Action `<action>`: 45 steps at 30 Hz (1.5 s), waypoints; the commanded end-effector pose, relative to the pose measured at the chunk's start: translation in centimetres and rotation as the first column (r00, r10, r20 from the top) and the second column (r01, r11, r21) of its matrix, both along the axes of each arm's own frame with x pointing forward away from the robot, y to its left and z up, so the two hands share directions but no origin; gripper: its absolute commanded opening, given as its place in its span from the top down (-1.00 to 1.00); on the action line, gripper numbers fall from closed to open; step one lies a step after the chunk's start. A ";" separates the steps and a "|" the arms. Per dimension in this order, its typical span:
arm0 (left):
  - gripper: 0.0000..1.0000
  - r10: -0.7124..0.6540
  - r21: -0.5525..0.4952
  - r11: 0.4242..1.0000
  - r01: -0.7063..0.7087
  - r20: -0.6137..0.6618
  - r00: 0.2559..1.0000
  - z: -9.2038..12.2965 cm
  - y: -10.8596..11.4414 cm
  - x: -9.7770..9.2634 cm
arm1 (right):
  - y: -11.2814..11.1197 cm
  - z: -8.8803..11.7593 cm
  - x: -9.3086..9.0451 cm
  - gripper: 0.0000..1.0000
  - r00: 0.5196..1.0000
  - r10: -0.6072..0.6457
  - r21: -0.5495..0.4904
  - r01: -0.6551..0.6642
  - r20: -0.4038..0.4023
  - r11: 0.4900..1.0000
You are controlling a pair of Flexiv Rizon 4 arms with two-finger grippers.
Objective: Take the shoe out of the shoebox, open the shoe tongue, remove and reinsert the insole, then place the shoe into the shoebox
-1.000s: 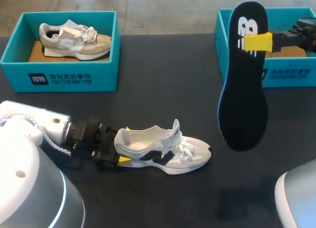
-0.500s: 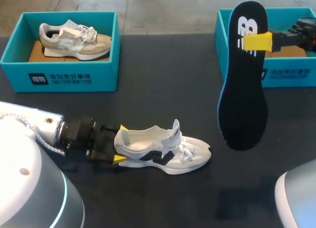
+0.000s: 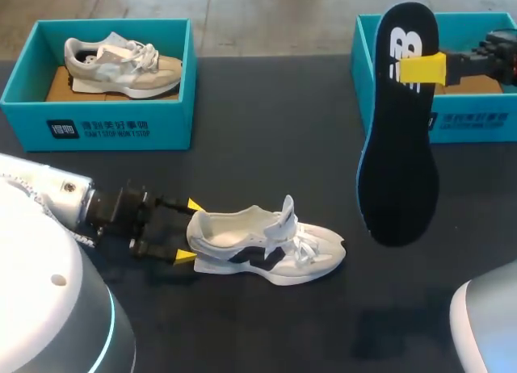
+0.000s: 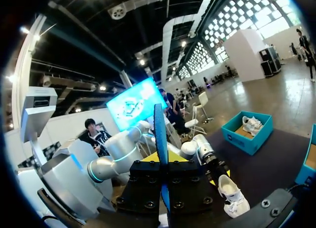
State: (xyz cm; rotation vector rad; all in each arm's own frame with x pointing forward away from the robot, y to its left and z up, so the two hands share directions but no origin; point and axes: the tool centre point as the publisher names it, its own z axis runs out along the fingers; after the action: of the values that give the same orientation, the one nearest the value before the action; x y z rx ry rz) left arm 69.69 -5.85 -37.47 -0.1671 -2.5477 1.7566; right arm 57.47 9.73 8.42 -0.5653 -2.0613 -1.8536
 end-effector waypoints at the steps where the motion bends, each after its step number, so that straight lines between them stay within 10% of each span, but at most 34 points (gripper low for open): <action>1: -1.00 0.012 0.103 0.995 -0.013 0.010 1.000 1.8 0.3 -0.4 | 0.2 0.1 0.4 1.00 1.000 0.005 -0.005 -0.005 -0.002 1.000; 15: -1.00 -0.010 0.412 0.910 0.038 -0.068 0.998 4.0 1.1 0.2 | 0.2 0.1 0.4 1.00 1.000 0.005 -0.005 -0.005 -0.002 1.000; 32: -1.00 0.009 0.424 0.905 0.027 -0.084 0.996 4.2 1.0 0.5 | 0.2 0.1 0.4 1.00 1.000 0.005 -0.005 -0.005 -0.002 1.000; 45: -1.00 0.027 0.668 0.743 -0.040 0.030 0.999 5.4 1.1 1.1 | 0.2 0.1 0.4 1.00 1.000 0.005 -0.005 -0.005 -0.002 1.000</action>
State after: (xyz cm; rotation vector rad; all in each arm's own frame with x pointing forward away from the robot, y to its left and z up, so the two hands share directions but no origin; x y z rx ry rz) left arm 70.82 -4.84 -32.82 -0.0831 -2.9892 0.8458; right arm 57.50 9.72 8.38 -0.5637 -2.0608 -1.8544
